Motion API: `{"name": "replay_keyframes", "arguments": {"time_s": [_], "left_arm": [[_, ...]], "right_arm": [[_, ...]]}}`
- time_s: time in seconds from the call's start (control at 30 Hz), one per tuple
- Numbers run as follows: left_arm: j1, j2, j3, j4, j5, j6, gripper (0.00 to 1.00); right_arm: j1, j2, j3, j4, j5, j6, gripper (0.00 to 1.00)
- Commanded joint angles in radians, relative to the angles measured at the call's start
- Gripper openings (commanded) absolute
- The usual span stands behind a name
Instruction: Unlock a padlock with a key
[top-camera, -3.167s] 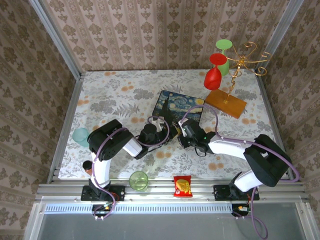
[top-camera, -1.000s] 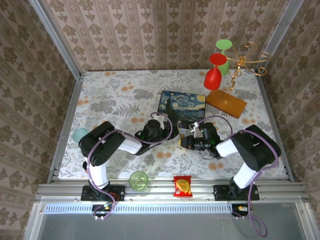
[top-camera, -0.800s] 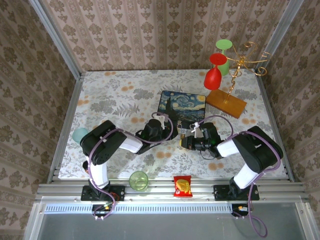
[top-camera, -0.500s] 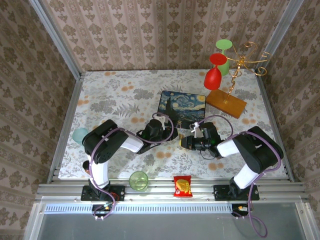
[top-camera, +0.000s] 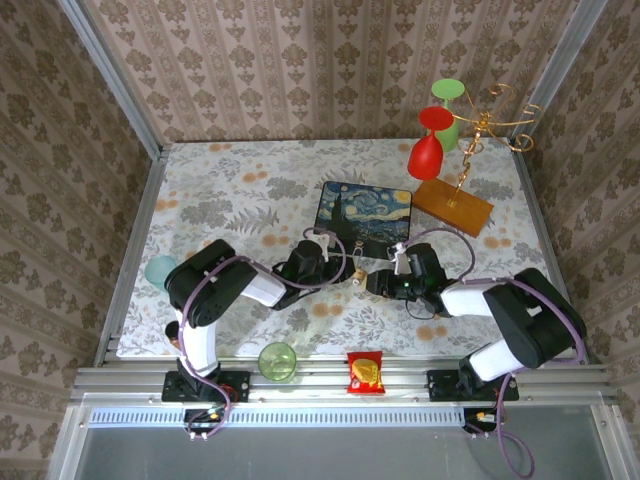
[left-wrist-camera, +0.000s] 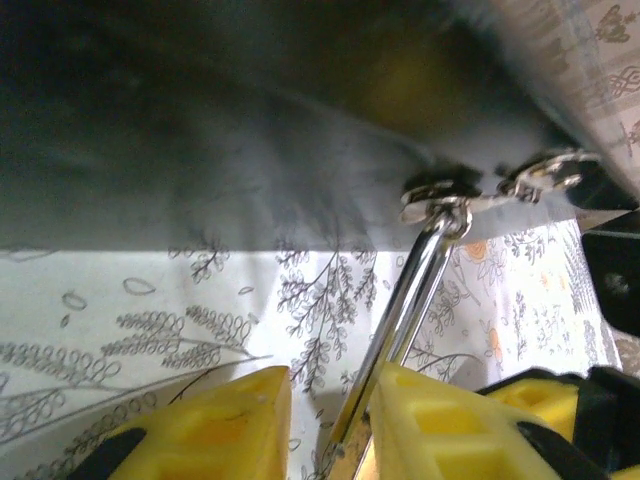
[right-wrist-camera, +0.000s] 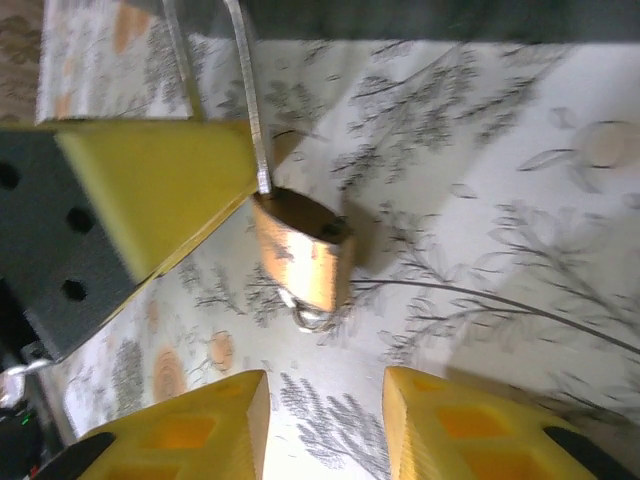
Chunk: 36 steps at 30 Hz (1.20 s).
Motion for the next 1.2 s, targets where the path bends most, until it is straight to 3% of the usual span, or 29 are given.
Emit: {"name": "replay_keyframes", "arguments": {"time_s": [0.0, 0.13, 0.4, 0.93, 1.17], "left_arm": [[0.015, -0.081, -0.044, 0.001, -0.033, -0.01, 0.33], [0.041, -0.19, -0.079, -0.046, -0.039, 0.007, 0.4], [0.05, -0.331, -0.132, -0.12, -0.065, 0.028, 0.42], [0.056, -0.198, -0.204, 0.102, -0.033, -0.076, 0.41], [0.058, -0.207, -0.205, 0.077, -0.041, -0.071, 0.4]], "right_arm": [[0.005, -0.075, 0.031, -0.178, 0.173, -0.001, 0.38], [0.042, -0.14, 0.097, -0.232, 0.299, -0.031, 0.41], [0.074, 0.003, 0.227, -0.181, 0.309, -0.048, 0.4], [0.117, 0.134, 0.264, -0.129, 0.316, -0.057, 0.36], [0.119, 0.176, 0.293, -0.134, 0.311, -0.06, 0.32]]}}
